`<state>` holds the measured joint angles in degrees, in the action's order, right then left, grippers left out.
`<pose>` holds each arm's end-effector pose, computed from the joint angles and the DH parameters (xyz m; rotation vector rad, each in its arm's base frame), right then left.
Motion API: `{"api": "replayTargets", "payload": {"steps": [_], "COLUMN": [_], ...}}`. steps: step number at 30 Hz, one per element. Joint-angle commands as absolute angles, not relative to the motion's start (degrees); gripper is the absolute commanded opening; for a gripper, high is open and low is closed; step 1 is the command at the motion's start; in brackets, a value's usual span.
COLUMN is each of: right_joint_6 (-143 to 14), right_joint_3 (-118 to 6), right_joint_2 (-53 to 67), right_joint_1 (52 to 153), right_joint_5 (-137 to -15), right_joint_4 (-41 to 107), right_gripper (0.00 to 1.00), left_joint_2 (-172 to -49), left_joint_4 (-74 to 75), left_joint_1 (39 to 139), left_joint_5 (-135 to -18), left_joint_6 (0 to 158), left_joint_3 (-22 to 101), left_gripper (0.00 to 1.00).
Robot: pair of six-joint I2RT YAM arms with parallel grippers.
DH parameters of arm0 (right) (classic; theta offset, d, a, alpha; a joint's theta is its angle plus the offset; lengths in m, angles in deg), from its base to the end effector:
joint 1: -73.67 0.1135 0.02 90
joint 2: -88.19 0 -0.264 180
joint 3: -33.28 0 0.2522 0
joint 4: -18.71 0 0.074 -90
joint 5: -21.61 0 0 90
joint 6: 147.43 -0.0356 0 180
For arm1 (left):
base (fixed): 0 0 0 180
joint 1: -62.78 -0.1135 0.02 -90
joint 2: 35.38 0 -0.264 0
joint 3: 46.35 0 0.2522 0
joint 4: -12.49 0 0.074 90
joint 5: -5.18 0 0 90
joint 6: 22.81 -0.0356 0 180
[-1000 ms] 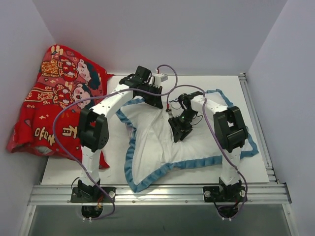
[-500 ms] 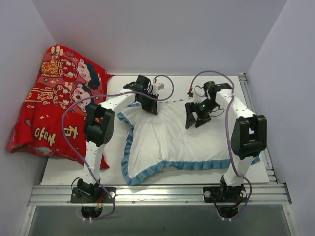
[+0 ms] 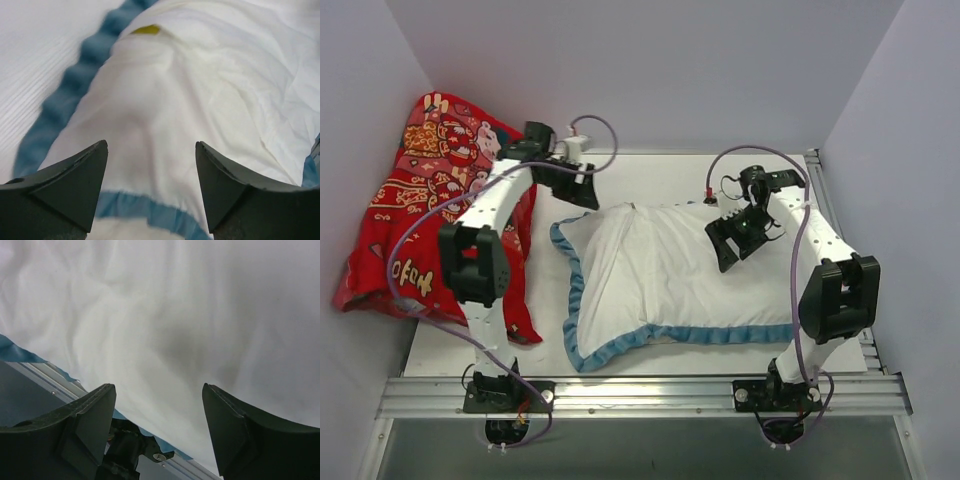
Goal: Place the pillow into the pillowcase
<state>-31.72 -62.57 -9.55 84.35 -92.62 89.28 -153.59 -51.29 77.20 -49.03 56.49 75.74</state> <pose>0.3311 0.0773 0.2653 -0.9411 2.5729 0.5275 0.4287 -0.1317 0.2742 0.7611 2.4108 -0.8348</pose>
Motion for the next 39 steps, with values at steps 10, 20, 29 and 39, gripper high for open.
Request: {"api": "replayTargets", "payload": {"steps": [10,20,29,39], "right_joint_6": [-40.90,-49.43,-52.68,-40.84], "right_joint_3": [-116.49,-108.01,-112.15,-110.84], "right_joint_2": [-40.02,-42.23,-51.12,-56.13], "right_joint_1": [62.08,56.80,55.13,63.81], "right_joint_5": [-86.41,-77.69,-88.76,-75.27], "right_joint_4": [100.23,79.67,71.59,69.47], "right_gripper": [0.77,0.92,0.89,0.81], "left_joint_2": [-156.04,-159.57,-161.41,-161.59], "left_joint_4": [-55.15,-54.71,-54.97,-55.77], "left_joint_1": [65.94,68.41,69.11,69.20], "left_joint_5": [-63.17,-71.55,-74.54,-74.62], "left_joint_6": [61.83,62.71,61.48,60.86], "left_joint_3": [76.57,73.50,71.91,72.70], "left_gripper": [0.77,0.84,0.85,0.86]}}
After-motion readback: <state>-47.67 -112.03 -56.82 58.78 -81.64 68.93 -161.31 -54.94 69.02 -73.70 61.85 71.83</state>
